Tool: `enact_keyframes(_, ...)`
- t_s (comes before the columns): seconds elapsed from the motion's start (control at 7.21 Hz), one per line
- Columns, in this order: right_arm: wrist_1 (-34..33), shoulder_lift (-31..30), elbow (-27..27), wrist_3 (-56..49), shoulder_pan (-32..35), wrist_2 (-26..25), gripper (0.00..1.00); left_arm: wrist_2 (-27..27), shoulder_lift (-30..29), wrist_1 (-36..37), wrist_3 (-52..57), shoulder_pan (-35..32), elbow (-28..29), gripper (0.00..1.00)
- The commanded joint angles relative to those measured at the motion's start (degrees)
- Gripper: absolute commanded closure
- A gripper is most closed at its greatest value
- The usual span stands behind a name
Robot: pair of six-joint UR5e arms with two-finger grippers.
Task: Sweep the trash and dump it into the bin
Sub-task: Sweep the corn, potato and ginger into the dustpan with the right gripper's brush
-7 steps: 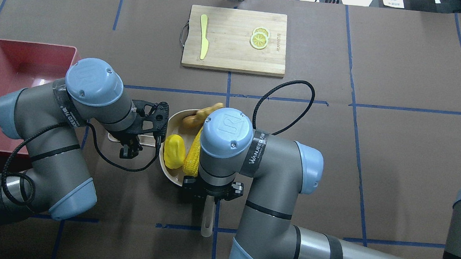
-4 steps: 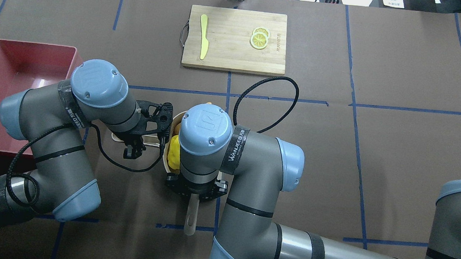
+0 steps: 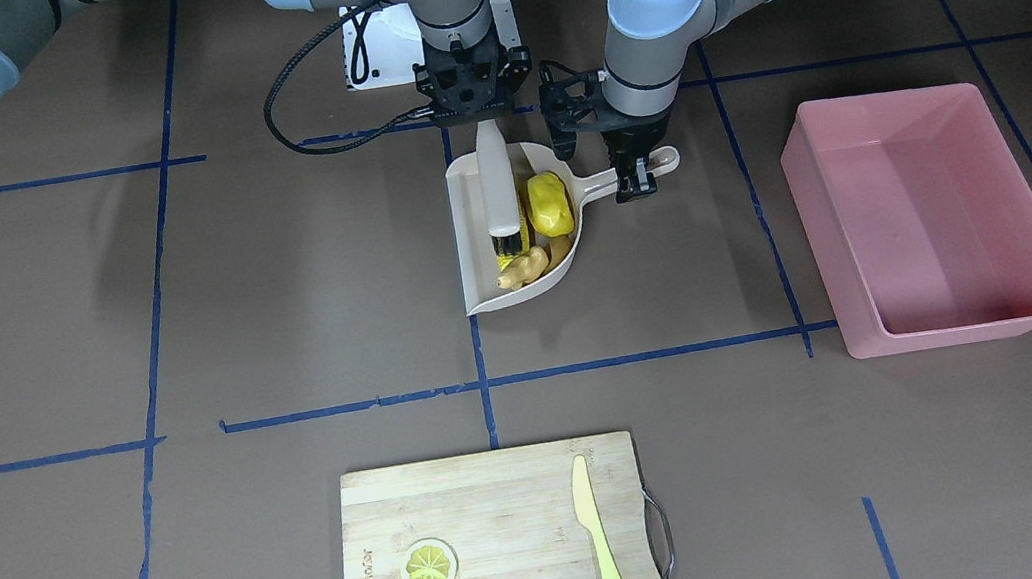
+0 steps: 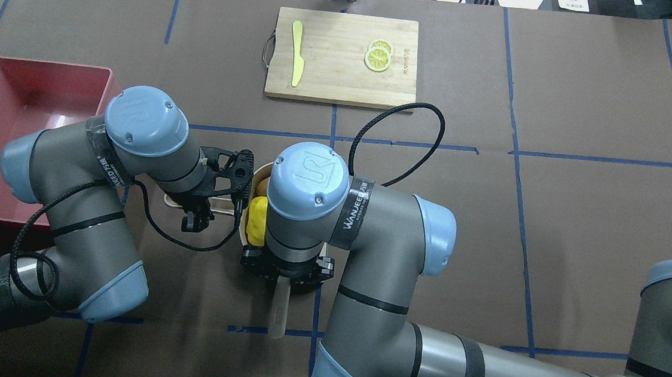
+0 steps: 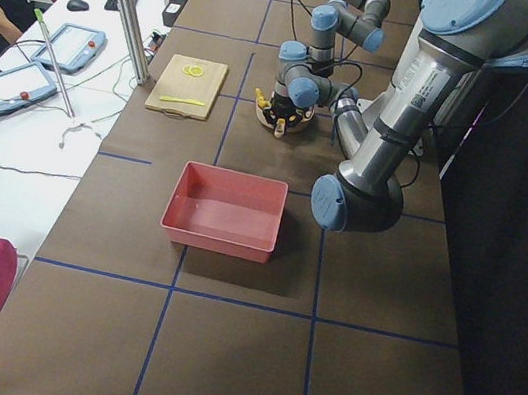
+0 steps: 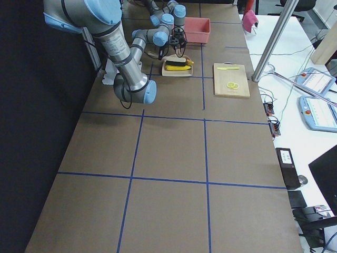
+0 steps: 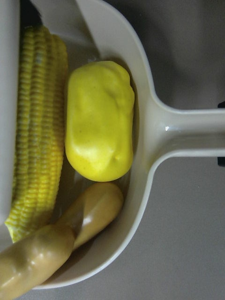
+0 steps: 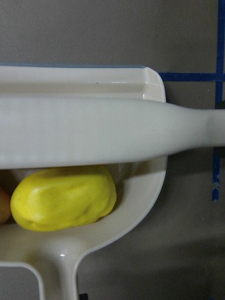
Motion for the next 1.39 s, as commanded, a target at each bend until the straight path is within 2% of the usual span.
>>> enact_keyframes(0.0,-0.1,-1.73,2.36,-0.07,1.15,0.34,1.0,-0.38,0.08,-0.88,0.16,0.05,-0.07,0.97)
enact_keyframes(0.14,-0.1,-2.27,2.81,-0.07,1.76,0.43,1.0,-0.47,0.35,-0.98,-0.01,-0.12,-0.07,0.98)
enact_keyframes(0.42,-0.19,-2.27,2.9,-0.07,2.21,0.43,1.0,-5.19,0.61,-1.06,-1.59,-0.38,0.19,0.98)
enact_keyframes(0.55,-0.1,-2.19,2.99,-0.07,2.21,0.26,1.0,-6.69,0.7,-3.85,-1.77,-0.65,1.24,0.99)
enact_keyframes(0.83,-0.1,-2.18,2.9,-0.07,2.21,0.26,1.0,-6.71,0.79,-9.92,-2.56,-0.65,6.06,0.99)
enact_keyframes(1.25,-0.54,-2.44,5.61,-0.07,2.99,0.78,1.0,-7.75,0.87,-10.91,-3.17,-0.74,6.26,0.99)
